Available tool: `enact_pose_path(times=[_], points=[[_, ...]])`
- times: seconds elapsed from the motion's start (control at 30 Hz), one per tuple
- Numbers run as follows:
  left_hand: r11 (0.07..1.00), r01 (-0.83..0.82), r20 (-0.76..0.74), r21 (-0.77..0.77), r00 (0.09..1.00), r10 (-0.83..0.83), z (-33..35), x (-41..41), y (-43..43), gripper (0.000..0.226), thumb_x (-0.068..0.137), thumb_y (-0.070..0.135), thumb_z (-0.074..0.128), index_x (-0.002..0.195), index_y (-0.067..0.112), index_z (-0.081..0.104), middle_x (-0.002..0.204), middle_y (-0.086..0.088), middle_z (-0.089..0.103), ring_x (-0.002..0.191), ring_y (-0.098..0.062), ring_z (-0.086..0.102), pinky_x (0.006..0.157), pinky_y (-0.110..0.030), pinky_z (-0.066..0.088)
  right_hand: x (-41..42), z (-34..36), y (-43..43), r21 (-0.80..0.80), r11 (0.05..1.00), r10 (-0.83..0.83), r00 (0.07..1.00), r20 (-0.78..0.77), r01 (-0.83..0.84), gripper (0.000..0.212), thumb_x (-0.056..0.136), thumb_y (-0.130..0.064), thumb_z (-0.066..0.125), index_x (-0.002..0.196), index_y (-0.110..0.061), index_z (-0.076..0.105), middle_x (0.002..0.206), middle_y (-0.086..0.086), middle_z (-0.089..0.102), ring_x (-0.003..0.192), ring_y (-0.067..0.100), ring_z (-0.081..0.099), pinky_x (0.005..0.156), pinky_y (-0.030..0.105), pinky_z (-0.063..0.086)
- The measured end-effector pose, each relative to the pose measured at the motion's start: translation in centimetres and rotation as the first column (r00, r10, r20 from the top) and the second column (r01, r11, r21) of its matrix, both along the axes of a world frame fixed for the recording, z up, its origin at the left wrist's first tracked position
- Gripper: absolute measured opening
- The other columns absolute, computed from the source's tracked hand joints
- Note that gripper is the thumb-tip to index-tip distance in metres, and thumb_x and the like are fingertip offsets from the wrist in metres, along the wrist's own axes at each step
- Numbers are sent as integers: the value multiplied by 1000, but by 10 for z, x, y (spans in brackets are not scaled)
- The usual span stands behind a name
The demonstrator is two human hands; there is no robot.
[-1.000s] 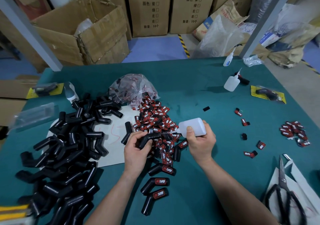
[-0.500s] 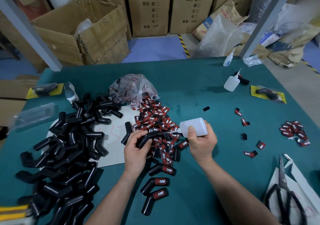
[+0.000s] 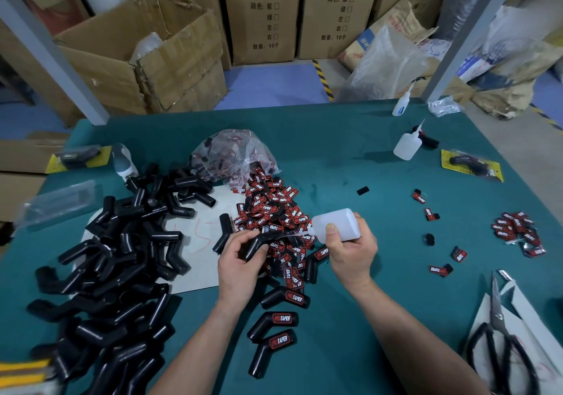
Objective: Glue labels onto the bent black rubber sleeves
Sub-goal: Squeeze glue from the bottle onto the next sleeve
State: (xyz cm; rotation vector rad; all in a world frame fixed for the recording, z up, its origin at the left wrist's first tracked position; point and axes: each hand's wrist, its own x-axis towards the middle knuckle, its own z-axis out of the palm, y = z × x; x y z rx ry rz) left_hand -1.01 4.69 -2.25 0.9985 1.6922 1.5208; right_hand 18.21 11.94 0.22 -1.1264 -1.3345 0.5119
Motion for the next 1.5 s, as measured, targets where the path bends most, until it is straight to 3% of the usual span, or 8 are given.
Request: enact_pose_path(times=[0.13, 0.33, 0.5, 0.7, 0.93, 1.03, 1.17, 1.5], points=[[1000, 15, -12, 21, 1000, -15, 1, 1, 0, 54, 85, -3, 80, 97, 49, 73, 107, 16, 70, 106, -4, 66, 93, -11, 46, -2, -1, -4, 11, 1000, -6, 1000, -1, 6, 39, 80, -34, 67, 86, 4, 63, 74, -5, 55, 65, 18, 53, 59, 26, 46], [999, 32, -44, 12, 999, -31, 1, 3, -1, 58, 85, -1, 80, 97, 55, 71, 108, 20, 69, 107, -7, 66, 95, -16, 48, -5, 2, -7, -35, 999, 27, 998, -49, -29, 32, 79, -33, 67, 91, -3, 64, 84, -21, 57, 74, -13, 54, 67, 7, 43], [999, 42, -33, -7, 999, -43, 3, 3, -1, 56, 86, 0, 80, 97, 55, 71, 108, 21, 68, 107, -5, 66, 95, -19, 51, -6, 4, -7, -39, 998, 48, 997, -61, -50, 21, 80, -30, 68, 96, -20, 60, 84, -23, 58, 73, -12, 55, 65, 9, 44], [999, 45, -12, -15, 999, -45, 3, 3, -2, 51, 86, 1, 80, 99, 50, 72, 109, 19, 69, 107, -6, 66, 95, -24, 53, -2, -2, -3, 3, 1000, 17, 1000, -17, -17, 36, 80, -34, 67, 90, 1, 65, 78, -9, 58, 69, 5, 56, 62, 18, 46], [999, 45, -18, 7, 999, -45, 3, 4, -2, 55, 86, 0, 80, 98, 52, 72, 108, 20, 69, 106, -3, 66, 90, -10, 48, -3, -2, -5, -3, 999, 41, 999, -32, -41, 31, 80, -32, 68, 90, -3, 65, 80, -15, 58, 69, 0, 55, 60, 22, 47], [999, 50, -23, 3, 998, -50, 2, 3, -1, 53, 86, 0, 80, 99, 51, 72, 108, 19, 69, 106, -4, 66, 92, -12, 49, -2, -3, -3, -5, 1000, 6, 999, -36, -7, 34, 81, -34, 68, 89, -1, 64, 77, -4, 57, 67, 16, 56, 59, 31, 48], [999, 52, -27, 4, 998, -52, 2, 4, -1, 53, 86, 0, 80, 98, 51, 72, 108, 20, 68, 106, -4, 66, 90, -11, 48, -6, 2, -8, -29, 998, 48, 997, -60, -50, 17, 80, -34, 68, 95, -27, 62, 80, -23, 59, 70, -6, 56, 61, 16, 46], [998, 59, -28, 19, 998, -58, 2, 3, -2, 53, 86, 0, 80, 98, 51, 72, 108, 20, 68, 106, -2, 65, 87, -7, 46, -8, 3, -8, -23, 998, 53, 997, -48, -54, 22, 80, -35, 67, 98, -25, 59, 87, -31, 62, 72, -11, 55, 63, 9, 44]])
